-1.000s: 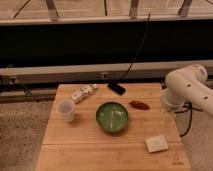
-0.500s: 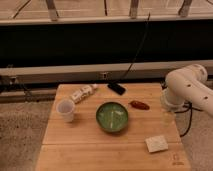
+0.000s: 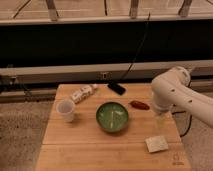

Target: Pick up the ceramic bowl

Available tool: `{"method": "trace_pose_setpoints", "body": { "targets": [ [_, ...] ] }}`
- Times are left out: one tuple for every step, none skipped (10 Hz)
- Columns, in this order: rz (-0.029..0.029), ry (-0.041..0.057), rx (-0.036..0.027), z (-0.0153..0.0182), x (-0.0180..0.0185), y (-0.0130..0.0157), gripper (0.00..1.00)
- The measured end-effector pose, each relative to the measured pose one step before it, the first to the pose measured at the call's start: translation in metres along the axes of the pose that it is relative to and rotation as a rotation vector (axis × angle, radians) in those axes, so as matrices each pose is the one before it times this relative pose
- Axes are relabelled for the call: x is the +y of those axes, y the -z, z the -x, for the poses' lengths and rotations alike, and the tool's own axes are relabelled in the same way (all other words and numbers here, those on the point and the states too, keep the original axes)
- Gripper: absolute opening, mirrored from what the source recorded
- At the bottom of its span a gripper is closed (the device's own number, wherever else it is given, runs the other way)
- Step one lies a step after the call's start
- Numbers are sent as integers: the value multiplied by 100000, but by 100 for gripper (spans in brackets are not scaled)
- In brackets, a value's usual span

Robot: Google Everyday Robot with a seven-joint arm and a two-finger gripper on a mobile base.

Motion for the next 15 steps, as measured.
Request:
{"method": "trace_pose_setpoints", "body": {
  "targets": [
    [-234,1490,857,247,68,-128,80],
    [-234,-108,138,-65,9,21,80],
    [-197,1630,488,189,52,-158,80],
    [-364,3803,725,780,-163,-244,80],
    [-364,5639,1097,1257,-322,-357,80],
    [-539,4387,746,981,-307,-242,80],
    [-84,2691,997,559,-20,-264,80],
    [-298,2260,705,185,-14,-225,80],
    [-179,2908,660,230,3,-301,80],
    [-368,2444,473,334,-121,-197,80],
    [-370,3321,636,575,-142,-287,80],
    [-298,3897,539,602,-132,-437,80],
    [-341,3265,456,528,-190,-478,80],
    [-556,3205,456,314,-134,-443,80],
    [-42,2607,514,134,48,-351,80]
  ]
}}
